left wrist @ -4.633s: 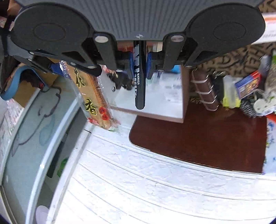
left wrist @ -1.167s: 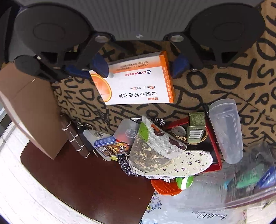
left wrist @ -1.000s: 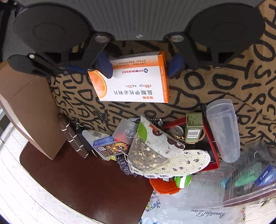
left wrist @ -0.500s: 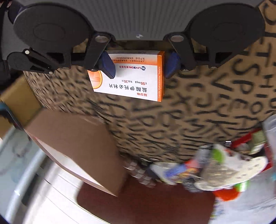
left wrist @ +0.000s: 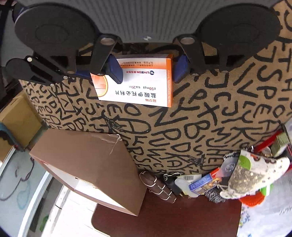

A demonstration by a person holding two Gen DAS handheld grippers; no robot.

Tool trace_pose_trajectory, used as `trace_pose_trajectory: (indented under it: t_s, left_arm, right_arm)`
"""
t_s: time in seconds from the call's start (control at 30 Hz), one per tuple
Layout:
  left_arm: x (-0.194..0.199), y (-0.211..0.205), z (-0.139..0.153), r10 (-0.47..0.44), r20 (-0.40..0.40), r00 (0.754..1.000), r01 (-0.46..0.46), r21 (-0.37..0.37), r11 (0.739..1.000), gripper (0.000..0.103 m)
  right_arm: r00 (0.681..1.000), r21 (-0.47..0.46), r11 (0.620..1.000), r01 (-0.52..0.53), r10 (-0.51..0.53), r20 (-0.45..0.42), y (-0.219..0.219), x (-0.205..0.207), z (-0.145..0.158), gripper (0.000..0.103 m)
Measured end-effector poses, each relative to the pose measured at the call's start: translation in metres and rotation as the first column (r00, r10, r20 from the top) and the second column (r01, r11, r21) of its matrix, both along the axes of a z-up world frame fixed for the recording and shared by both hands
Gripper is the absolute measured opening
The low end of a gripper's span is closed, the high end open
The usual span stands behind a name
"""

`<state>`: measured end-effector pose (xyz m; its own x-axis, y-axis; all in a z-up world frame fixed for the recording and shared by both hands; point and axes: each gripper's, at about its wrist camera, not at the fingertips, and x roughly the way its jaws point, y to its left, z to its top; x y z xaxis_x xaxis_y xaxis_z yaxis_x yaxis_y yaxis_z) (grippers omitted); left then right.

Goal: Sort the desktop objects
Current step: 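Carry the medicine box into the cardboard box and open the left gripper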

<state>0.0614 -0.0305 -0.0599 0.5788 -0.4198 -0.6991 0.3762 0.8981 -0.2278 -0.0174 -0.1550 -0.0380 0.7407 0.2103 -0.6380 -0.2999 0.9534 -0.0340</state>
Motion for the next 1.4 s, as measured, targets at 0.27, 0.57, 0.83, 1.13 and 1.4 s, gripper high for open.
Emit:
trace_pose_trajectory:
  t_s: [0.27, 0.57, 0.83, 1.13, 1.4]
  left_arm:
    - [-0.022, -0.022, 0.038, -0.012, 0.102, 0.995, 0.014, -0.014, 1.000, 0.059]
    - [-0.003, -0.068, 0.106, -0.071, 0.288, 0.955, 0.099, -0.087, 0.991, 0.059]
    - [0.044, -0.112, 0.131, -0.088, 0.345, 0.935, 0.131, -0.103, 0.986, 0.059]
    - [0.096, -0.131, 0.114, -0.076, 0.297, 0.952, 0.104, -0.080, 0.991, 0.058]
    - [0.115, -0.126, 0.105, -0.054, 0.232, 0.971, 0.094, -0.165, 0.982, 0.091]
  right_arm:
    - [0.996, -0.024, 0.999, 0.047, -0.045, 0.081, -0.010, -0.026, 0.028, 0.052]
    - [0.940, 0.010, 0.985, 0.170, -0.165, 0.299, -0.057, -0.027, 0.096, 0.052]
    - [0.906, 0.020, 0.973, 0.231, -0.222, 0.360, -0.104, 0.020, 0.127, 0.052]
    - [0.930, 0.049, 0.975, 0.217, -0.222, 0.292, -0.138, 0.078, 0.113, 0.052]
    - [0.952, 0.082, 0.979, 0.184, -0.199, 0.233, -0.144, 0.108, 0.102, 0.071]
